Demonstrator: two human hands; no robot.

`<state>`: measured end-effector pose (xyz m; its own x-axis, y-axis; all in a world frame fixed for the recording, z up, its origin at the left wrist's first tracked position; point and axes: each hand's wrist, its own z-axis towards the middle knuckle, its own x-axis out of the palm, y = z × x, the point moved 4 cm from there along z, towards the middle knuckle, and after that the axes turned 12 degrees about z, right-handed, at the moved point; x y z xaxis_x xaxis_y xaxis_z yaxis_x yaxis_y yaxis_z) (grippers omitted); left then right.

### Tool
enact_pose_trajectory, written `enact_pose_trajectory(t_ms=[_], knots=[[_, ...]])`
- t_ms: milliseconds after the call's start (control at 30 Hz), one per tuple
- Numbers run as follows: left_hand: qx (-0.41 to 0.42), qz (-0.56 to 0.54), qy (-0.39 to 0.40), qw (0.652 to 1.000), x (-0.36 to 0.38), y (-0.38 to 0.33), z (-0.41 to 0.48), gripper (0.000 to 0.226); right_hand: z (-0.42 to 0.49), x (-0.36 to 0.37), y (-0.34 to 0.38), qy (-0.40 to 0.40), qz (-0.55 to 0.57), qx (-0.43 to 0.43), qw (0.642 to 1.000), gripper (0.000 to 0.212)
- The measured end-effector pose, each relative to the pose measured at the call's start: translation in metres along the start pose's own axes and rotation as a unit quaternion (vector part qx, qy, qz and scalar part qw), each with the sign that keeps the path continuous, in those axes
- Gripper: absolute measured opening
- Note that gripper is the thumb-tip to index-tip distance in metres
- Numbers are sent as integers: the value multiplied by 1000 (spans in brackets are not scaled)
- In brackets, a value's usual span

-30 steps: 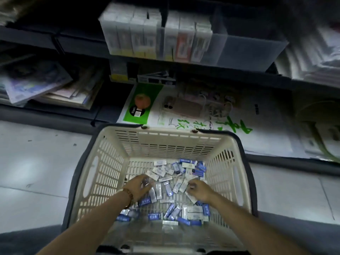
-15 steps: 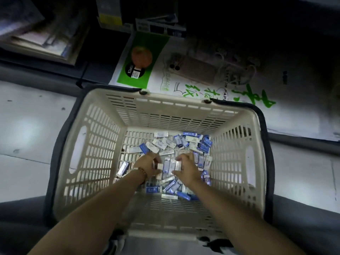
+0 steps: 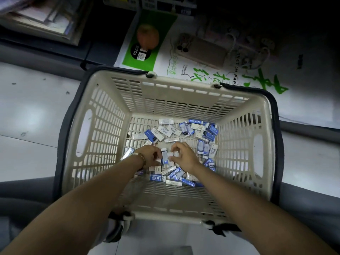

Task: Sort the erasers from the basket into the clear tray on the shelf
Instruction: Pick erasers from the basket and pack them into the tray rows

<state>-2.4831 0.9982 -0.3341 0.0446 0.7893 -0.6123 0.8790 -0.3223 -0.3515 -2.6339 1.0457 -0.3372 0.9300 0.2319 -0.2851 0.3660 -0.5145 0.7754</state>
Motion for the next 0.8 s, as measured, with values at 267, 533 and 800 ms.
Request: enact_pose_trajectory(t_ms=[267, 533, 800], knots=[[-73, -141, -84, 984, -13, 6, -13, 23, 0, -4, -2, 37, 43, 55, 997, 17], [-99, -564, 63, 818, -74, -20, -48, 17, -29, -80, 68, -24, 191, 80, 978, 28], [89, -556, 86, 822, -190, -109, -130, 32, -106, -135, 219, 26, 244, -17, 969, 18]])
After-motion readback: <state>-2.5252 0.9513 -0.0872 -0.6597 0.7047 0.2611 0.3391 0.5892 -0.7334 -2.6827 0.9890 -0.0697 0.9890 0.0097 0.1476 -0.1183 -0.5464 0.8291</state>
